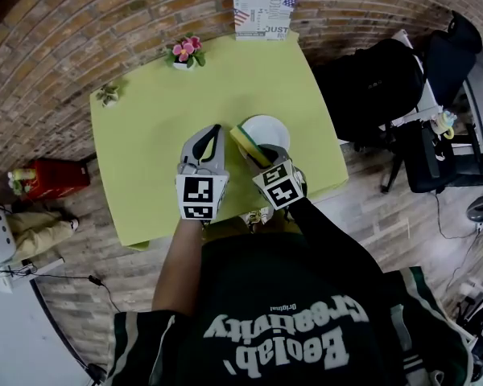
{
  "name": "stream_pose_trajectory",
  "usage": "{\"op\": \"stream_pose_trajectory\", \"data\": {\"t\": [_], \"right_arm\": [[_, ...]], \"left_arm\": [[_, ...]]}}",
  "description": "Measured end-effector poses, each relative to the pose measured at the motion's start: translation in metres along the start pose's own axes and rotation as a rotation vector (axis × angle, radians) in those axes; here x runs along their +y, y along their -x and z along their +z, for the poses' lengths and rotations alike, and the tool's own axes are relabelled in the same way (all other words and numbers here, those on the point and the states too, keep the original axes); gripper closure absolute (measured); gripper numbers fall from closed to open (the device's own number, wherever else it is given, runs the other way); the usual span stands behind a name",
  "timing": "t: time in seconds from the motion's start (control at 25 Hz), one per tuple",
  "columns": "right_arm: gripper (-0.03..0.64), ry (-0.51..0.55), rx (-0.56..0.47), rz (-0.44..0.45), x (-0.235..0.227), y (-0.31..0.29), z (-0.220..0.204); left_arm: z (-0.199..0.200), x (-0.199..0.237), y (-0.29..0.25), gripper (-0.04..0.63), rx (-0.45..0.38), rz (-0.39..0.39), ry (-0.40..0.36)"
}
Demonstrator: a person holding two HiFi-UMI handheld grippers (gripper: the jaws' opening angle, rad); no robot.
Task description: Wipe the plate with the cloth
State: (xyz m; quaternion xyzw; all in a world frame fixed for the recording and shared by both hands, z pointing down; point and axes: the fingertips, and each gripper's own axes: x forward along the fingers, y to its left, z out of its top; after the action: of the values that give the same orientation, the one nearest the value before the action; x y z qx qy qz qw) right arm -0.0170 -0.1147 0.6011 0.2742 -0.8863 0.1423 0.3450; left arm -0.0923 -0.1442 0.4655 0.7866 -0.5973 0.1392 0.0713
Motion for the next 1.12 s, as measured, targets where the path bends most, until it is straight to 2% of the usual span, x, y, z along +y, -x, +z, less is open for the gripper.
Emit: {"op": "stream_pose_trajectory", "data": {"t": [0.72, 1.12], "right_arm": [[0.477, -0.085, 0.088, -0.184, -0.067, 0.032, -0.029], [0.477, -0.129, 0.100, -0.270, -0.098, 0.052, -0.045]], "left_arm": [[0.010, -0.028, -0.027, 0.589, -0.013, -0.084, -0.013], [0.005, -0.033, -0.033, 0.589, -0.007, -0.085, 0.002]]}}
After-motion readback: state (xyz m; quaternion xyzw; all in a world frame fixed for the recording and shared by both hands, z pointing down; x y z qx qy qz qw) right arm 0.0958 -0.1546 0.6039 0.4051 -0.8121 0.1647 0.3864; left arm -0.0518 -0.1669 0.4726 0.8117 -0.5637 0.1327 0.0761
